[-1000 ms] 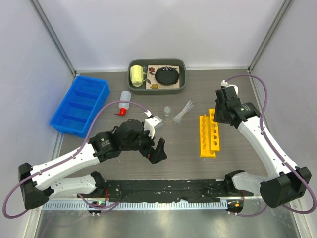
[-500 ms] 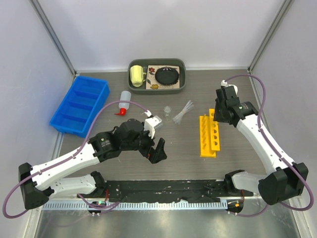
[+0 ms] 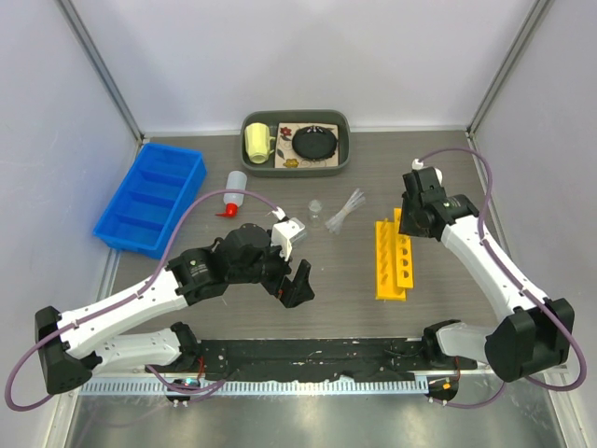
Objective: Organize the chemistry lab equipment
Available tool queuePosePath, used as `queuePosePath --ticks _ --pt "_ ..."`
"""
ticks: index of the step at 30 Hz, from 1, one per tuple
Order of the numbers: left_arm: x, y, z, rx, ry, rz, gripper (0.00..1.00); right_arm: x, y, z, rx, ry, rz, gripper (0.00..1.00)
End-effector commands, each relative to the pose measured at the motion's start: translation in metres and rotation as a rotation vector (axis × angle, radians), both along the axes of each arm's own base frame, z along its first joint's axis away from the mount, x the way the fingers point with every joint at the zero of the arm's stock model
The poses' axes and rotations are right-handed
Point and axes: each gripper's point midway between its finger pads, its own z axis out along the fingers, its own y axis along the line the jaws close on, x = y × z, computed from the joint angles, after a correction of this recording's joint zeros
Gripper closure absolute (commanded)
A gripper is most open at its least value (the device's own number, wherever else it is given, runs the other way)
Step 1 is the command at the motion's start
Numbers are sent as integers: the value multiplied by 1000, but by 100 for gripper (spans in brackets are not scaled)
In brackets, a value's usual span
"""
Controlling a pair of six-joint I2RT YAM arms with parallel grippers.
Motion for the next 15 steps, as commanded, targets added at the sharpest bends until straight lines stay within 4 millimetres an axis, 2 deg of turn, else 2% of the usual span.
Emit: queuePosePath --ticks 1,15 --pt "2 -1 7 -27 -23 -1 0 -1 5 -13 35 20 -11 86" --pt "0 0 8 -35 -20 -6 0 -10 4 -35 30 67 -17 87"
